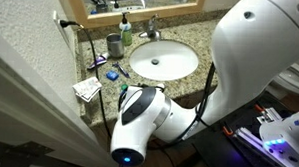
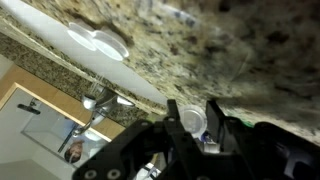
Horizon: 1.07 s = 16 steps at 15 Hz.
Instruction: Put the clear cap upside down then put it on top of the right white object
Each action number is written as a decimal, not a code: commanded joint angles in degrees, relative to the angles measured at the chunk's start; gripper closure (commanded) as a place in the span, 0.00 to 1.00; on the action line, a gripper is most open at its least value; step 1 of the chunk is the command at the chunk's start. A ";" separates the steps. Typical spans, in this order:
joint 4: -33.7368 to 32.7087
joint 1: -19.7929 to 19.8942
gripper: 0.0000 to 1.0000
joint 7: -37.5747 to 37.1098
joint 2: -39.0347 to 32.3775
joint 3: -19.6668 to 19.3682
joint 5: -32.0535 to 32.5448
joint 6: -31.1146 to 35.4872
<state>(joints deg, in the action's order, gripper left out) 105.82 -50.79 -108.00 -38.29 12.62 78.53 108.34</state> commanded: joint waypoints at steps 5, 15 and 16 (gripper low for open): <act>0.94 1.30 0.67 -2.46 -0.27 2.09 3.37 -1.51; 6.75 0.91 0.92 -22.99 0.21 3.11 16.78 -1.33; 7.91 1.30 0.92 -25.51 0.31 3.72 16.82 -1.15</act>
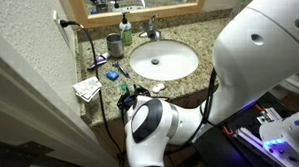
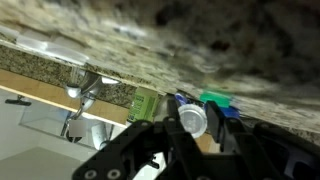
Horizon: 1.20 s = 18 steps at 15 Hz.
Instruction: Put the clear cap upside down then put it on top of the right white object
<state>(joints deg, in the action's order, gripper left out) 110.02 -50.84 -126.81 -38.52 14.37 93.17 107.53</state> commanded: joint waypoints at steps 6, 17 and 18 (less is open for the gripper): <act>7.37 2.83 0.92 -17.27 0.49 3.81 4.02 -1.22; 8.28 9.46 0.91 -19.93 1.16 7.78 4.07 6.59; 8.29 10.00 0.92 -19.44 1.25 8.08 3.62 7.07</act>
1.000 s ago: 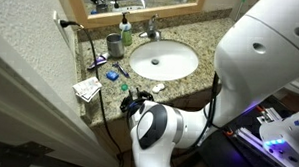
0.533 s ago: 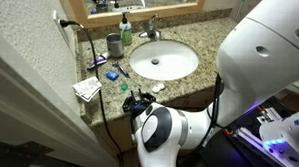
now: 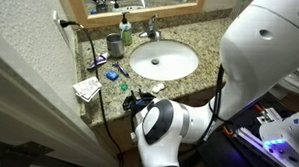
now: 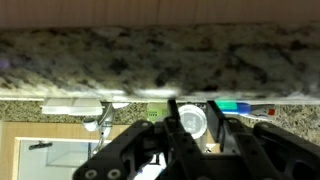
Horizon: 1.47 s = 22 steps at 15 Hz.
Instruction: Put the clear cap upside down then put it on top of the right white object
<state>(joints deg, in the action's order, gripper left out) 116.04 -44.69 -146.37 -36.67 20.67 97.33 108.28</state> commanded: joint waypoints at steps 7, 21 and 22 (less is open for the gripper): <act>2.71 8.01 0.16 3.46 0.93 3.44 -1.36 14.84; 19.43 24.06 0.00 22.29 27.82 5.45 -24.83 51.12; 20.99 25.02 0.00 24.67 30.28 4.96 -27.40 55.06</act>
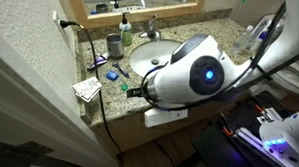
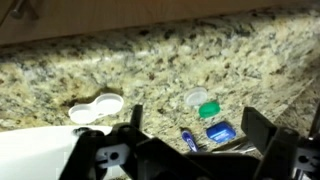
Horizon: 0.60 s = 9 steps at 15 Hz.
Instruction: Put the clear cap upside down then put it on top of the right white object
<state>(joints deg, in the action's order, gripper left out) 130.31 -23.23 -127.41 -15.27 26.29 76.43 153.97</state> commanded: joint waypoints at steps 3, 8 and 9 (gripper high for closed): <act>2.34 2.04 0.00 2.71 4.60 -0.51 -2.88 4.65; 1.07 2.17 0.00 11.66 2.53 -1.10 -15.37 9.40; 0.54 2.42 0.00 15.31 2.53 -0.74 -20.87 10.58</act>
<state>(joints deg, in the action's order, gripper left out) 132.18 -21.77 -120.83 -12.33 25.87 66.09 159.89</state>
